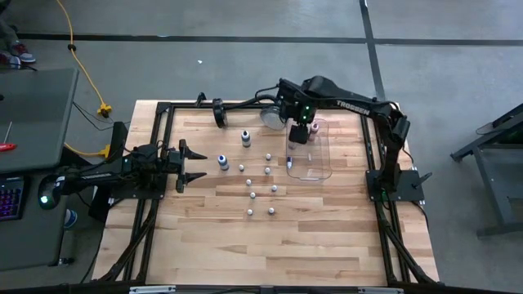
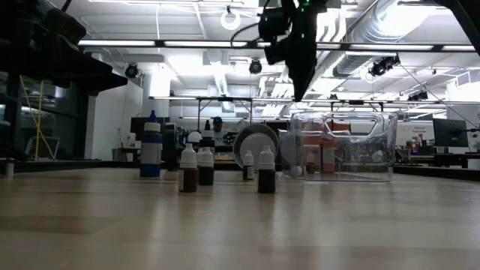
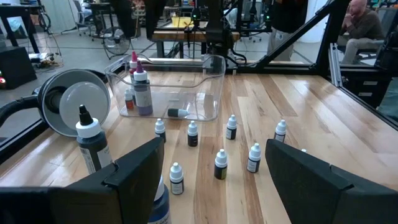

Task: Pick & Place food coloring
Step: Put the small black food coloring bottle into the transparent bin

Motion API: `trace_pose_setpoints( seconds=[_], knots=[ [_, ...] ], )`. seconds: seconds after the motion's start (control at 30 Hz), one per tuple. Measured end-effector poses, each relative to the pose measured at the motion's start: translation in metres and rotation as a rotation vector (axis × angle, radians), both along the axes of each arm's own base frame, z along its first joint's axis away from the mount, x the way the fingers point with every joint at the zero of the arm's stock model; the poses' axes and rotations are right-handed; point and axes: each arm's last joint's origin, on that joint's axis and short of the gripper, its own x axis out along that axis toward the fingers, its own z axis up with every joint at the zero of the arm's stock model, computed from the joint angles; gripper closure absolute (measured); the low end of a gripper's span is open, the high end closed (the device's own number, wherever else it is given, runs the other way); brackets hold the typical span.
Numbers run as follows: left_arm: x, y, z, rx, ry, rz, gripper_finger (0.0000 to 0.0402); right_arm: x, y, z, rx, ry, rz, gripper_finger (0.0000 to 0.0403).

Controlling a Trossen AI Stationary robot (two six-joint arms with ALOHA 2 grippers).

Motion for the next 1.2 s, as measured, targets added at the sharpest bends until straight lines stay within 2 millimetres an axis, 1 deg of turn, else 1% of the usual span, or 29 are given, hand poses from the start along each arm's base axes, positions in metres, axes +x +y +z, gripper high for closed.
trace_pose_setpoints(
  seconds=[0.13, 0.27, 0.37, 0.53, 0.73, 0.83, 0.93, 1.03, 1.13, 1.2],
  knots=[
    [0.0, 0.0, 0.0, 0.0, 0.0, 0.0, 0.0124, -0.006, 0.005, 0.024, 0.054, -0.008, 0.037, 0.018],
    [0.0, 0.0, 0.0, 0.0, 0.0, 0.0, 0.0124, -0.011, 0.013, 0.038, 0.134, -0.022, 0.093, 0.0179],
    [0.0, 0.0, 0.0, 0.0, 0.0, 0.0, 0.0124, -0.01, 0.022, 0.042, 0.17, -0.057, 0.158, 0.018],
    [0.0, 0.0, 0.0, 0.0, 0.0, 0.0, 0.0124, -0.001, 0.045, 0.043, 0.186, -0.07, 0.306, 0.0182],
    [0.0, 0.0, 0.0, 0.0, 0.0, 0.0, 0.0124, 0.008, 0.078, 0.043, 0.144, -0.044, 0.432, 0.0182],
    [0.0, 0.0, 0.0, 0.0, 0.0, 0.0, 0.0124, 0.007, 0.096, 0.049, 0.16, -0.066, 0.465, 0.0183],
    [0.0, 0.0, 0.0, 0.0, 0.0, 0.0, 0.0124, -0.003, 0.113, 0.065, 0.169, -0.117, 0.487, 0.0182],
    [0.0, 0.0, 0.0, 0.0, 0.0, 0.0, 0.0124, -0.021, 0.127, 0.086, 0.145, -0.174, 0.495, 0.0181],
    [0.0, 0.0, 0.0, 0.0, 0.0, 0.001, 0.0124, -0.047, 0.139, 0.11, 0.11, -0.247, 0.478, 0.0183],
    [0.0, 0.0, 0.0, 0.0, 0.0, 0.0, 0.0124, -0.068, 0.148, 0.122, 0.084, -0.283, 0.468, 0.0184]
  ],
)
